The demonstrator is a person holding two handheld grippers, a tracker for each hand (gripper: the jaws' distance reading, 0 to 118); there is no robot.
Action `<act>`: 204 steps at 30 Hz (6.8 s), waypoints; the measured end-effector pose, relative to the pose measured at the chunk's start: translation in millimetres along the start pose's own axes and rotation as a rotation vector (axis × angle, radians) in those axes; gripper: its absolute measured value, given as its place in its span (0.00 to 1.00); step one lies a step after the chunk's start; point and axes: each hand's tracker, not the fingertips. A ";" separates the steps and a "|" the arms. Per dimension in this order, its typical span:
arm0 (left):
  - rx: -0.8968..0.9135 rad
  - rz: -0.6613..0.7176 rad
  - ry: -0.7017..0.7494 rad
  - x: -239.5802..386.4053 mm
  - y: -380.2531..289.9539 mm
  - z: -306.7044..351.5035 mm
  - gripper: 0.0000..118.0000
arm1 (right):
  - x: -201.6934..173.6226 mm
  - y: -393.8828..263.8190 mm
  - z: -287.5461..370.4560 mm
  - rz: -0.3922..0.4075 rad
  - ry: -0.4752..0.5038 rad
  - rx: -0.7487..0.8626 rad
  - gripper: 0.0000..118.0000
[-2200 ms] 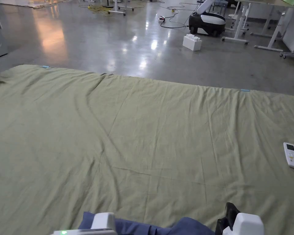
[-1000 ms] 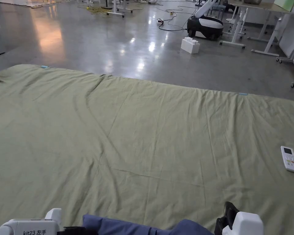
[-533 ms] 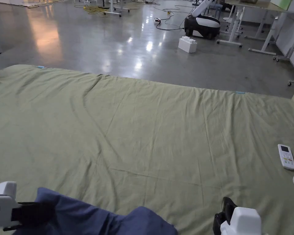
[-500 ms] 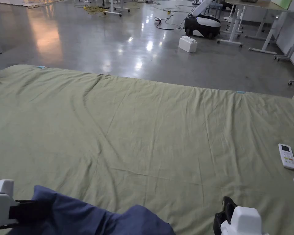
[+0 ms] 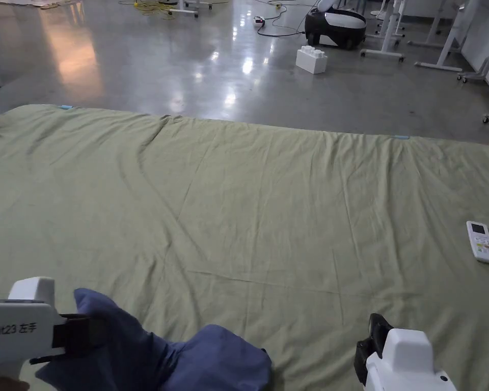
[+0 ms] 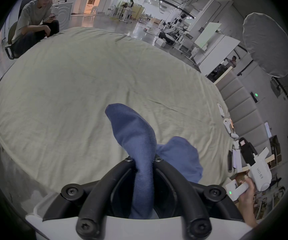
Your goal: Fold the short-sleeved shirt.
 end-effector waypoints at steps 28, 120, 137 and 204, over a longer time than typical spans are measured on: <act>-0.210 -0.146 -0.072 145.0 -71.0 -156.8 0.33 | 13.7 -13.1 1.9 -0.008 -0.029 -0.034 0.01; 0.409 -0.234 0.146 -3.2 -101.5 -41.9 0.05 | -127.5 -92.3 -37.0 0.095 0.208 -0.306 0.01; -0.159 0.072 -0.411 -49.4 -29.3 -147.1 0.71 | -120.9 -98.2 -35.2 0.093 0.215 -0.301 0.01; -0.275 0.044 0.236 -356.3 146.7 -11.9 0.44 | 29.2 62.5 -29.7 0.001 -0.051 0.051 0.01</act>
